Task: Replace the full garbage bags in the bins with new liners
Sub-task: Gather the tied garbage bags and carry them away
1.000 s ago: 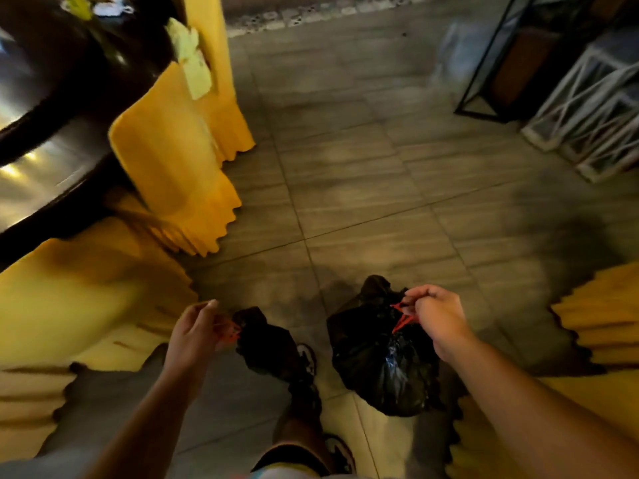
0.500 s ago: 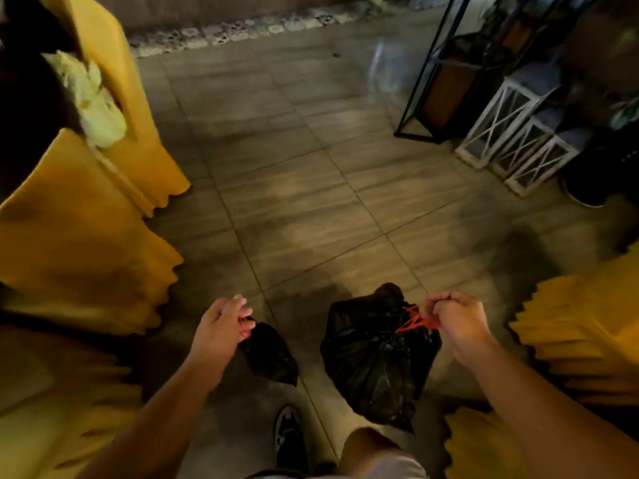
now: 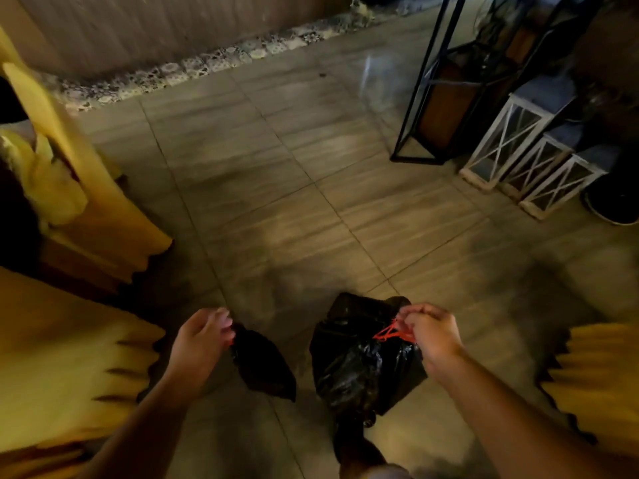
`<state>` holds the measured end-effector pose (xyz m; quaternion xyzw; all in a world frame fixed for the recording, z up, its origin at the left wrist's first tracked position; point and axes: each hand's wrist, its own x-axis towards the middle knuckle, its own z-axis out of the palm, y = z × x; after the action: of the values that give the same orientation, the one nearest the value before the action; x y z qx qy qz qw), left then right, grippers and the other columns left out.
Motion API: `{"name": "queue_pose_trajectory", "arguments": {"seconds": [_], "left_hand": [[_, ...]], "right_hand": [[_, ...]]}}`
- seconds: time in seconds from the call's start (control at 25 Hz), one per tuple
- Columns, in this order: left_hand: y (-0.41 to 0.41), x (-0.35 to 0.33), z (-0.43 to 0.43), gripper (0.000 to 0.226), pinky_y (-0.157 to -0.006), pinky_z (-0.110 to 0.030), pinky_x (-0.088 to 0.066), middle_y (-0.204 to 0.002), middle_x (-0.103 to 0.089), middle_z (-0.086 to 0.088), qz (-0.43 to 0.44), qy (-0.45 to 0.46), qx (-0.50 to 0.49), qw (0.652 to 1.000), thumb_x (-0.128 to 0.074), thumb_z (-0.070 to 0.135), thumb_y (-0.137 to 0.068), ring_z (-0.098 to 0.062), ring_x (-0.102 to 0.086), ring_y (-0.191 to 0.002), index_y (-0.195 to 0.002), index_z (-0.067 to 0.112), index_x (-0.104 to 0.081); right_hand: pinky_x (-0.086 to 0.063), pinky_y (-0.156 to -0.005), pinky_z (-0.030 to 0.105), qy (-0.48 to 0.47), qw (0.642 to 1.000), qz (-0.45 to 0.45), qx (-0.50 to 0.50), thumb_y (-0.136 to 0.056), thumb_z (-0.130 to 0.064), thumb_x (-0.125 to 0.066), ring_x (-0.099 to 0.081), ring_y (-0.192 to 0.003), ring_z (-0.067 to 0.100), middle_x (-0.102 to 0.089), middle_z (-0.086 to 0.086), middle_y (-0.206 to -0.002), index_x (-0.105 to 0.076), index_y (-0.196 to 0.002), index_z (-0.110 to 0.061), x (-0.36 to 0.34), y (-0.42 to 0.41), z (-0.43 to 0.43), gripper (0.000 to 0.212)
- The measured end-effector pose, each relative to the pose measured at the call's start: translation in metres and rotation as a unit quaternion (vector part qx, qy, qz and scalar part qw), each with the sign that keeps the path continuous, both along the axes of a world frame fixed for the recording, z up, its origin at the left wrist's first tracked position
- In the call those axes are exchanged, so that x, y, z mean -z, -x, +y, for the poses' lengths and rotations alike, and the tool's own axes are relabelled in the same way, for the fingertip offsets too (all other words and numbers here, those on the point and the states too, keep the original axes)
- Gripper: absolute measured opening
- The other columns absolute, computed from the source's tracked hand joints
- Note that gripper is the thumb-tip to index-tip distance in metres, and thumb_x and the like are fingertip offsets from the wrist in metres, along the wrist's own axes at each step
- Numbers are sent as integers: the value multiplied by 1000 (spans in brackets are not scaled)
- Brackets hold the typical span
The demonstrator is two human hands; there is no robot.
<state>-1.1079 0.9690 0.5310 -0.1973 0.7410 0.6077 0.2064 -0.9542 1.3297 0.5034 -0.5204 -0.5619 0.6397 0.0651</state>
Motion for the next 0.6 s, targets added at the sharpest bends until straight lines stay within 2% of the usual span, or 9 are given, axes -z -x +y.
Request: {"name": "queue_pose_trajectory", "arguments": {"seconds": [0.12, 0.24, 0.32, 0.4, 0.6], "left_hand": [[60, -8, 30, 9, -84, -46, -57, -99, -74, -14, 29, 38, -6, 999, -65, 23, -102, -22, -72, -79, -100, 18, -72], [111, -17, 52, 6, -69, -34, -60, -88, -76, -8, 46, 48, -16, 998, -68, 22, -100, -13, -74, -68, -99, 20, -74], [149, -22, 62, 5, -63, -32, -60, -85, -77, -5, 53, 54, -5, 997, -70, 19, -98, -12, -75, -67, -98, 22, -74], [187, -24, 68, 9, -65, -34, -61, -87, -77, -6, 57, 54, 8, 997, -70, 16, -98, -17, -77, -74, -97, 24, -74], [297, -17, 80, 27, -86, -55, -61, -102, -74, -12, 63, 35, 62, 996, -69, -4, -93, -35, -76, -92, -102, 21, -71]], "right_hand": [[-55, -65, 29, 21, 1000, -11, -3, -84, 10, -61, -79, -72, 22, -79, 13, -80, -81, -71, -17, -6, 57, 26, 36], [-53, -66, 30, 20, 999, -18, -24, -79, 2, -63, -80, -77, 22, -80, 9, -82, -81, -75, -22, -15, 113, 48, 30], [-52, -65, 30, 18, 999, -18, -25, -74, -2, -64, -80, -77, 22, -80, 8, -82, -81, -76, -22, -19, 154, 59, 26], [-51, -65, 30, 12, 999, -20, -24, -73, -4, -65, -80, -77, 21, -80, 7, -82, -81, -76, -24, -18, 197, 69, 26], [-50, -65, 36, -7, 1000, -29, 3, -79, 1, -68, -80, -78, 24, -80, 10, -78, -80, -73, -19, -14, 309, 90, 24]]}}
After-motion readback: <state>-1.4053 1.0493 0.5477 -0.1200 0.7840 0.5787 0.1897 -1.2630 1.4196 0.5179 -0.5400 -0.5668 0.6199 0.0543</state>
